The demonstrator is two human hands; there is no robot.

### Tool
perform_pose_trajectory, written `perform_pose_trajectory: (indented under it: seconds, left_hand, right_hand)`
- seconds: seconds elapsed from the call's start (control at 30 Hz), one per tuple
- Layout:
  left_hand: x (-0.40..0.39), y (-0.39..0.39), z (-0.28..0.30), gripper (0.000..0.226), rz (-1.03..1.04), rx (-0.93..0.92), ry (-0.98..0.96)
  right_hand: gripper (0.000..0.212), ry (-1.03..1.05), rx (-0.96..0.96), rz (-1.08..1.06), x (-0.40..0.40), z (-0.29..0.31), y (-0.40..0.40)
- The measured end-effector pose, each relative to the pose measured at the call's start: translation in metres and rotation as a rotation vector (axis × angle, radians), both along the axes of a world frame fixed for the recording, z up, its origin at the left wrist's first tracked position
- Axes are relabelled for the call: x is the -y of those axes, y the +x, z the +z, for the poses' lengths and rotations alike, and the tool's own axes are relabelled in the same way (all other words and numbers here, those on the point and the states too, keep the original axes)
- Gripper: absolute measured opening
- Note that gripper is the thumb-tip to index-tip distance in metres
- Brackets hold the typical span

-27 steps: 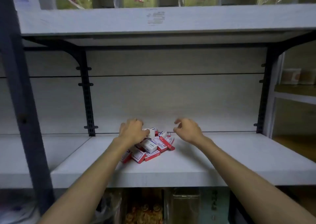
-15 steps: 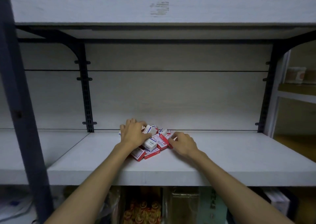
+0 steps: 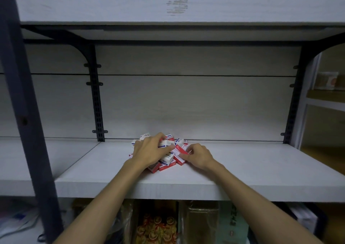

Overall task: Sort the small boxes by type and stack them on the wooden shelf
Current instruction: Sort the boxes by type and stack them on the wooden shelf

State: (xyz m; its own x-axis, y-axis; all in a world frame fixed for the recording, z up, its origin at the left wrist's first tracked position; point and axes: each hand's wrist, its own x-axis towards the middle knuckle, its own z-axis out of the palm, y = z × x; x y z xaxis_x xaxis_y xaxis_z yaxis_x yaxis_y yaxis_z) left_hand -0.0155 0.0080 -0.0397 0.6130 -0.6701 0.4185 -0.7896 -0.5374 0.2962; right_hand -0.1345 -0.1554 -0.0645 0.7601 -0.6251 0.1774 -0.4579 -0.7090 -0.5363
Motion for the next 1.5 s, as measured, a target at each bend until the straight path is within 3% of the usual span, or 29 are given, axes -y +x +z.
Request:
perform_pose_trajectory:
  seconds: [0.17, 0.27, 0.37, 0.47, 0.57, 0.73, 0.97, 1.07, 1.17, 1.3, 1.5]
  left_hand:
    - [0.008, -0.009, 0.002, 0.041, 0.047, 0.095, 0.187]
    - [0.007, -0.004, 0.003, 0.033, 0.019, 0.053, 0.136]
    - [0.003, 0.001, 0.002, 0.044, 0.014, -0.031, 0.023]
    - [-0.002, 0.001, 0.000, 0.052, -0.030, -0.108, -0.143]
    - [-0.008, 0.001, -0.001, 0.044, -0.114, -0.193, -0.289]
    - [-0.018, -0.001, 0.004, 0.042, -0.184, -0.336, -0.448]
    - [-0.023, -0.009, 0.001, 0.046, -0.125, -0.602, -0.527]
    - [-0.020, -0.012, 0.004, 0.054, -0.086, -0.836, -0.640]
    - [-0.019, -0.022, 0.012, 0.059, -0.261, -1.180, -0.813]
    - [-0.020, -0.026, 0.019, 0.035, -0.469, -1.384, -0.895]
    - [-0.019, -0.028, 0.018, 0.051, -0.423, -1.415, -0.917]
  right_hand:
    - [0.039, -0.004, 0.033, -0.035, 0.000, -0.001, -0.005]
    - [0.040, 0.019, 0.121, -0.067, 0.000, -0.001, -0.012]
    - [0.030, 0.088, 0.248, -0.097, 0.002, 0.000, -0.019]
    - [0.024, 0.416, 0.431, -0.138, 0.007, 0.000, -0.020]
    - [0.022, 0.755, 0.553, -0.082, 0.006, 0.004, -0.023]
    - [0.012, 1.002, 0.598, 0.047, -0.009, 0.016, -0.035]
    - [0.027, 1.079, 0.586, 0.101, -0.019, 0.020, -0.038]
    - [0.029, 1.093, 0.586, 0.118, -0.020, 0.020, -0.038]
    - [0.023, 1.108, 0.593, 0.119, -0.024, 0.022, -0.041]
    - [0.024, 1.102, 0.590, 0.112, -0.025, 0.021, -0.040]
    - [0.027, 0.996, 0.551, 0.112, -0.024, 0.017, -0.041]
